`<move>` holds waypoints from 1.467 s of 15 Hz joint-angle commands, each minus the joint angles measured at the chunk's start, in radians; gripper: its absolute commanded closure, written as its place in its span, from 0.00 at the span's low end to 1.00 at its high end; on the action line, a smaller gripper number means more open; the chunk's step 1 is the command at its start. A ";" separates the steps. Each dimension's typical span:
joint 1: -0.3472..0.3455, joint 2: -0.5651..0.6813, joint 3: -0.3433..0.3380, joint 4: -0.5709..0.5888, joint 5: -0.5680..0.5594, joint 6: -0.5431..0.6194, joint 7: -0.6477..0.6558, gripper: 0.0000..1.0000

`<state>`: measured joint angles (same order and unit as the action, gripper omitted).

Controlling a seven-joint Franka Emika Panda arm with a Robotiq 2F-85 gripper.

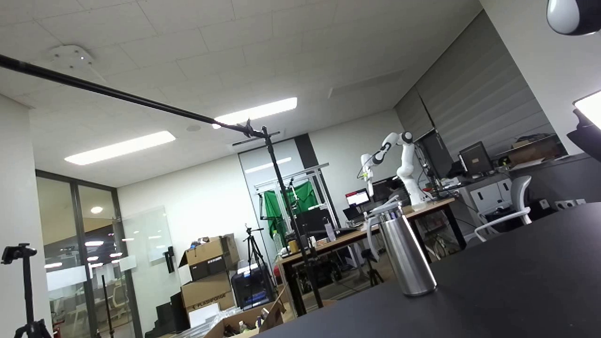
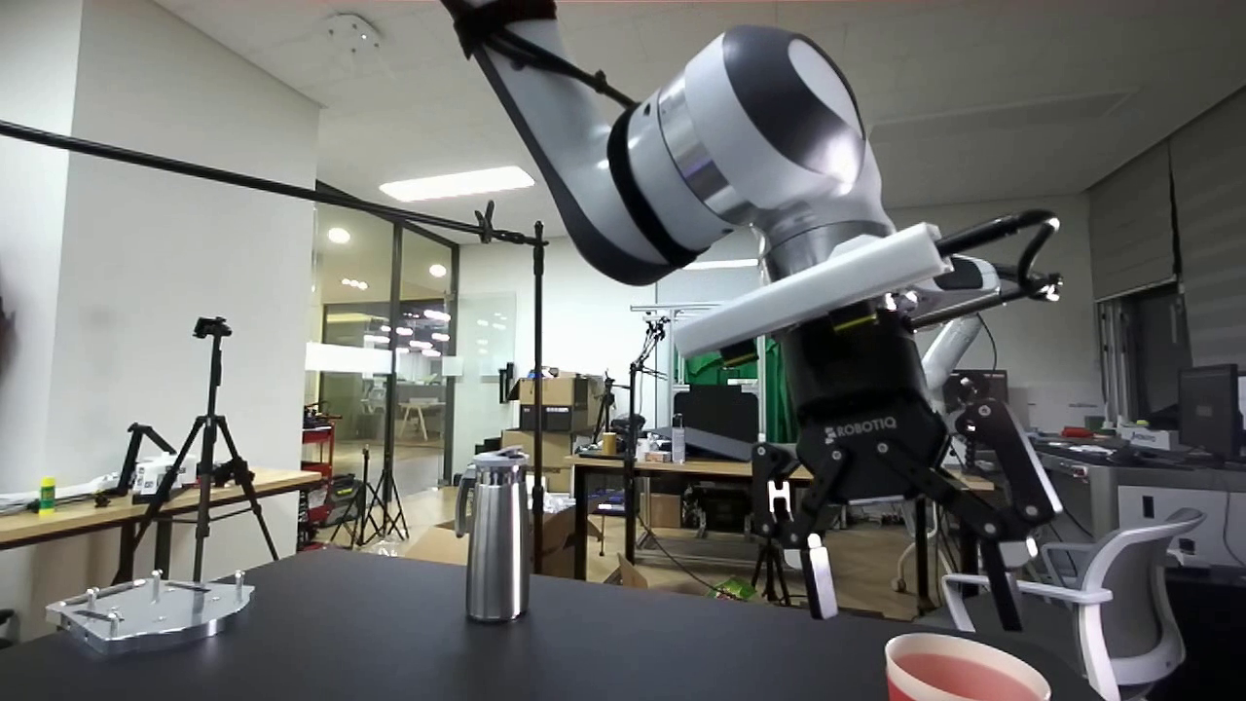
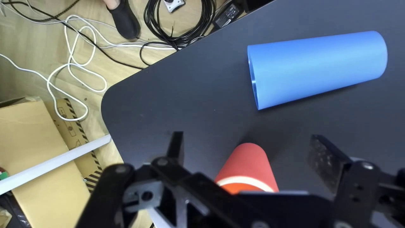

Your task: Put the white and the blue cup in the orange cup

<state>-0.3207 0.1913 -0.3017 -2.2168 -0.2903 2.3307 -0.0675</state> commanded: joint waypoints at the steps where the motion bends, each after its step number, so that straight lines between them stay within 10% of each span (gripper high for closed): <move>1: 0.005 0.009 -0.006 0.004 0.003 0.002 -0.003 0.00; 13: -0.048 0.024 -0.022 -0.013 0.130 -0.020 -0.091 0.00; 22: -0.125 0.132 0.001 -0.052 0.312 0.201 -0.167 0.00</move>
<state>-0.4127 0.3062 -0.3305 -2.2672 -0.0701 2.4805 -0.1924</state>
